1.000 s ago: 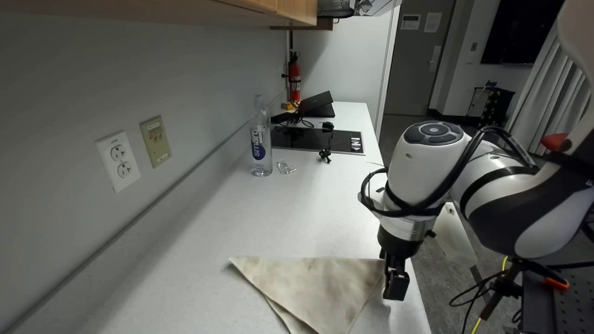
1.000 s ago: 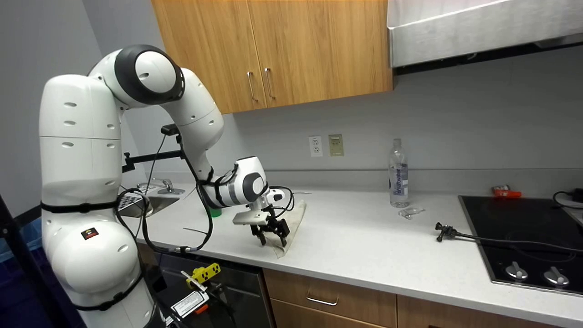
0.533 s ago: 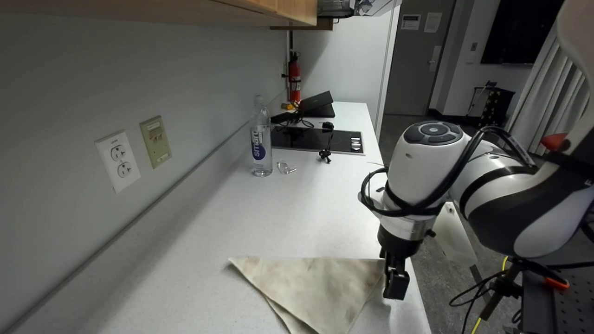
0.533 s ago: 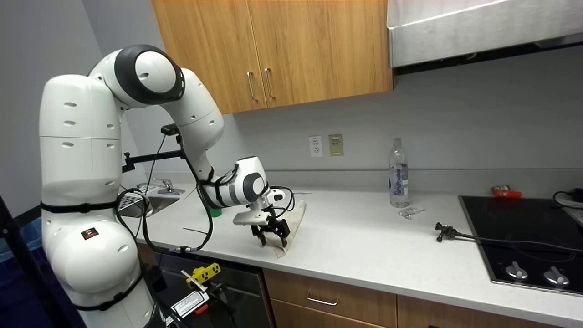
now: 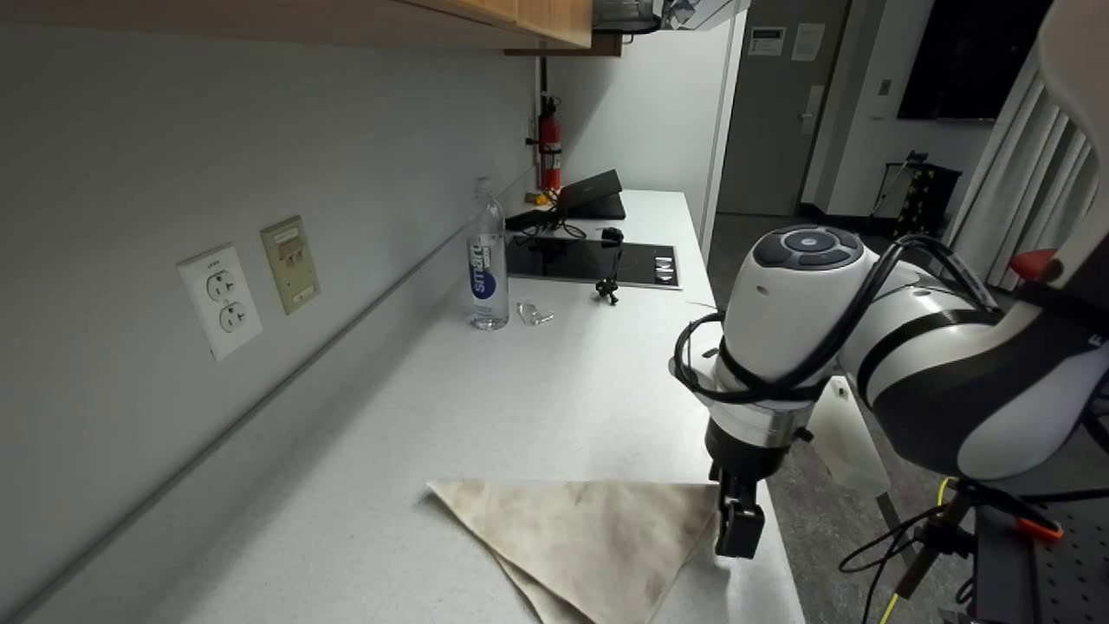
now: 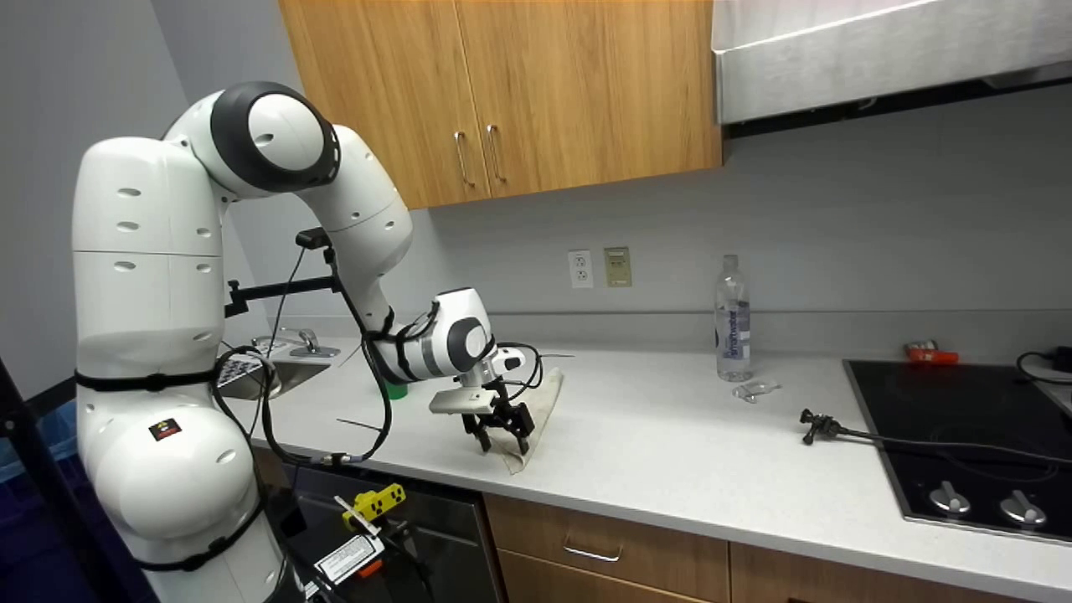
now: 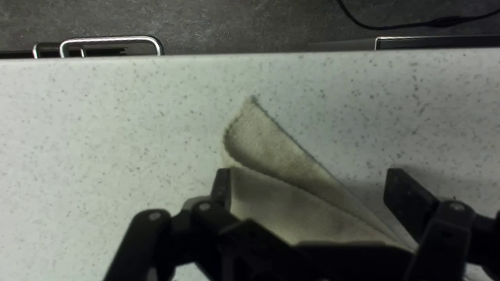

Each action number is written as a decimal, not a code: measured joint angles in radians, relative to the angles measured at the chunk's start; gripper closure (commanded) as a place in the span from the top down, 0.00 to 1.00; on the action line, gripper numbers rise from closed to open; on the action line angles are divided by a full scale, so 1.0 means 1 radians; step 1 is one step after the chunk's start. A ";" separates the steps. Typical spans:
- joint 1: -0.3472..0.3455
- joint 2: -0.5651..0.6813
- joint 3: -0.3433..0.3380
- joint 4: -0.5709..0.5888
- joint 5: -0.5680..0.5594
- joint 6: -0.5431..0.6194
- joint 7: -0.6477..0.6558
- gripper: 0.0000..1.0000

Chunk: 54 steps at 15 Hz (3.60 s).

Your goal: Fold the towel

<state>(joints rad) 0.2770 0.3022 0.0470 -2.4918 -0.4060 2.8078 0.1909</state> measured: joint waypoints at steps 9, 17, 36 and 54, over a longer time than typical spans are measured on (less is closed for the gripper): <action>-0.005 0.003 0.020 0.000 0.038 0.000 -0.044 0.56; -0.024 0.011 0.070 0.000 0.149 0.002 -0.136 0.00; 0.014 0.010 -0.052 0.015 -0.117 -0.045 -0.089 0.88; -0.123 0.033 0.170 -0.001 0.204 0.015 -0.396 0.77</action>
<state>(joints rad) 0.1541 0.3354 0.2169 -2.4926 -0.2020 2.8229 -0.2047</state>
